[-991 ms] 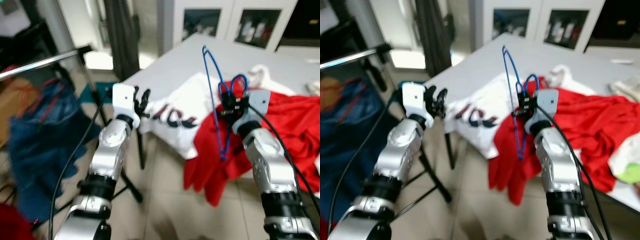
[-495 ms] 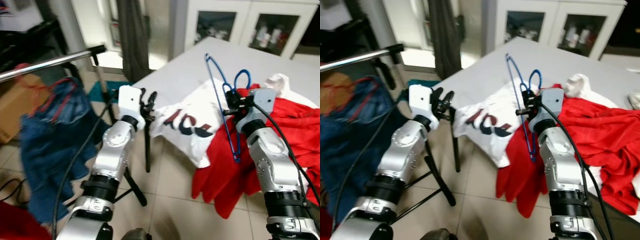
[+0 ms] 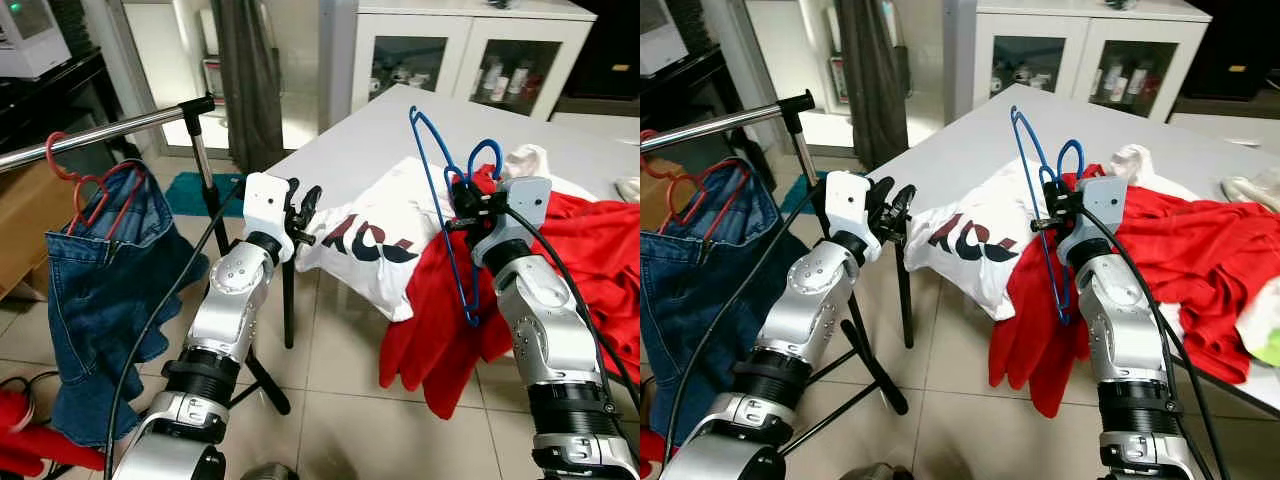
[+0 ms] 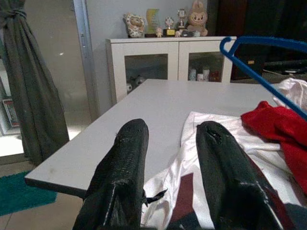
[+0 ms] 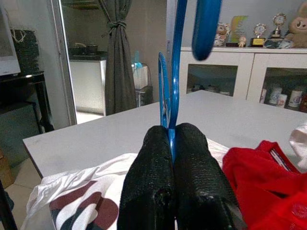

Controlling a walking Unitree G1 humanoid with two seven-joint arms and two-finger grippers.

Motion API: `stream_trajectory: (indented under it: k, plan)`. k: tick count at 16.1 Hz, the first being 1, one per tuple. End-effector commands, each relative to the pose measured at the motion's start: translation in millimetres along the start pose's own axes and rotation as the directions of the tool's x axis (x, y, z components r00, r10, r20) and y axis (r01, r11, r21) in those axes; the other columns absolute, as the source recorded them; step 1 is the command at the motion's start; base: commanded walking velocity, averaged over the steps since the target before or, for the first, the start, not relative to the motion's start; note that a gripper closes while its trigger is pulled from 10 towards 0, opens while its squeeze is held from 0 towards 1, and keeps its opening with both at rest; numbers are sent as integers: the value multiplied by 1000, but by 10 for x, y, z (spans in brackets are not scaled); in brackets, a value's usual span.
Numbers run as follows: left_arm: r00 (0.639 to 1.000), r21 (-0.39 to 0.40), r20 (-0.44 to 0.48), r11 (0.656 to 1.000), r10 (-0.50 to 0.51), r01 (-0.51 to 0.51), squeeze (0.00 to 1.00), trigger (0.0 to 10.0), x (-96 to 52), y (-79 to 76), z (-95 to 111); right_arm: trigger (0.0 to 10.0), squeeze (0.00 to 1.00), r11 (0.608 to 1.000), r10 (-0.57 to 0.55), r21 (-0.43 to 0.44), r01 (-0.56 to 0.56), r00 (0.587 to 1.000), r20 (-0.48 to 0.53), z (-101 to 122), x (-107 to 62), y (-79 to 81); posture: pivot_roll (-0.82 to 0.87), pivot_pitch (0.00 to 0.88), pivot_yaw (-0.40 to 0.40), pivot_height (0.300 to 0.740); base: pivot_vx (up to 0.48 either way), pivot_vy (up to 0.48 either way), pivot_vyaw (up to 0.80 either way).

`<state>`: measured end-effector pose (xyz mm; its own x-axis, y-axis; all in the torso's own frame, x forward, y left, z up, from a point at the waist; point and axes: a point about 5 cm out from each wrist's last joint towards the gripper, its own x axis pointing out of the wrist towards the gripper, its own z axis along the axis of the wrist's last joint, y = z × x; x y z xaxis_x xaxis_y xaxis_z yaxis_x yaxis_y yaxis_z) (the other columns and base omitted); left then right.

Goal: Hang hanger

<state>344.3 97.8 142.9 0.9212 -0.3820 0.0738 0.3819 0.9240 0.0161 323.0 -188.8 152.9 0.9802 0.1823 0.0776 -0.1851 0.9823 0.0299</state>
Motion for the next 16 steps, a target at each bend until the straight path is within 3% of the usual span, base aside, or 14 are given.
stream_trajectory:
  k: [1,16]
  plan:
    - [1000,22,-19,1000,-16,16,0,10000,24,3,5,10000,0,1000,-5,-1,5,1000,10,34,8,-5,86,0,51,740,0,0,0]
    - [999,15,-31,999,-29,29,0,10000,20,-33,-34,10000,0,1000,-5,-6,5,1000,4,22,-3,-10,82,0,50,740,0,0,0]
